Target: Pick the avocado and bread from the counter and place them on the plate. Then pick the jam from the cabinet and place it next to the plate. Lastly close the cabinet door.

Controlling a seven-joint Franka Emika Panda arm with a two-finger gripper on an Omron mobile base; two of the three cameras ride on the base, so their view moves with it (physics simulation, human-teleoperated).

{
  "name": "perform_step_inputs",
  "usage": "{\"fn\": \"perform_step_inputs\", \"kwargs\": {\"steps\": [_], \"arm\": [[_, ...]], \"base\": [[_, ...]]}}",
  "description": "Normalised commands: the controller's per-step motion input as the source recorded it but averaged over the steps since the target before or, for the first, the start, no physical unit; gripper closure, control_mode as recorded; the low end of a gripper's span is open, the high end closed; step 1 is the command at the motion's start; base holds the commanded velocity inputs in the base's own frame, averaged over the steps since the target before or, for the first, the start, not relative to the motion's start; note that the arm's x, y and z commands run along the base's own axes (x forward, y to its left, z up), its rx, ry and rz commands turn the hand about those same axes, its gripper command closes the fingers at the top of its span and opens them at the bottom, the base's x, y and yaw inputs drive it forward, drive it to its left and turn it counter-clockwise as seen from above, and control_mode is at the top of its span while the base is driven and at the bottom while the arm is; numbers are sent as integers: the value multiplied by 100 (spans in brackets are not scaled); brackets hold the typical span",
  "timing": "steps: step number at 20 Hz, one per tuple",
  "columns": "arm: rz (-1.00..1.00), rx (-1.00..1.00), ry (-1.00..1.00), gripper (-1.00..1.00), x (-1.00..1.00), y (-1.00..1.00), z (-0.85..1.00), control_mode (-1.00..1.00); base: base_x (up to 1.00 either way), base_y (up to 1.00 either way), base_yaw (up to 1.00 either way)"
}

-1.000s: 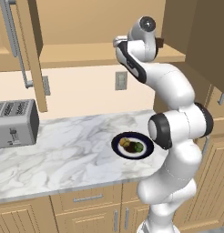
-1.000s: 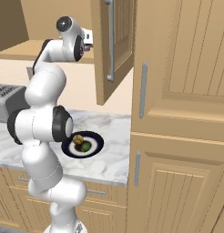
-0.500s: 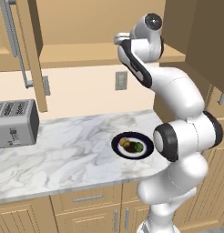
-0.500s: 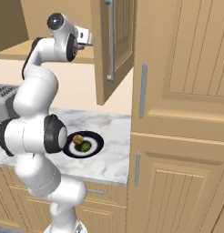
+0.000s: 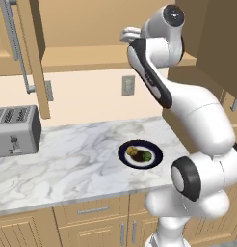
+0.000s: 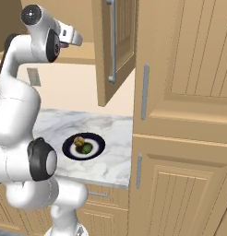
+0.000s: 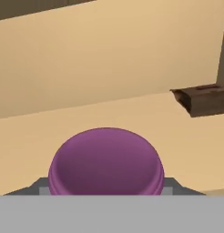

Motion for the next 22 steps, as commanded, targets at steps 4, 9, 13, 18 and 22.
{"fn": "perform_step_inputs", "kwargs": {"steps": [4,9,13,18,22], "arm": [[0,1,0,100,-100,10,2,-100],[1,0,0,100,-100,7,-74,-100],[0,0,1,100,-100,5,-99,-100],[1,0,6,100,-85,7,-100,-100],[0,0,11,100,-38,9,-100,-100]], "base": [[0,0,0],[0,0,0],[0,0,0],[0,0,0],[0,0,0]]}}
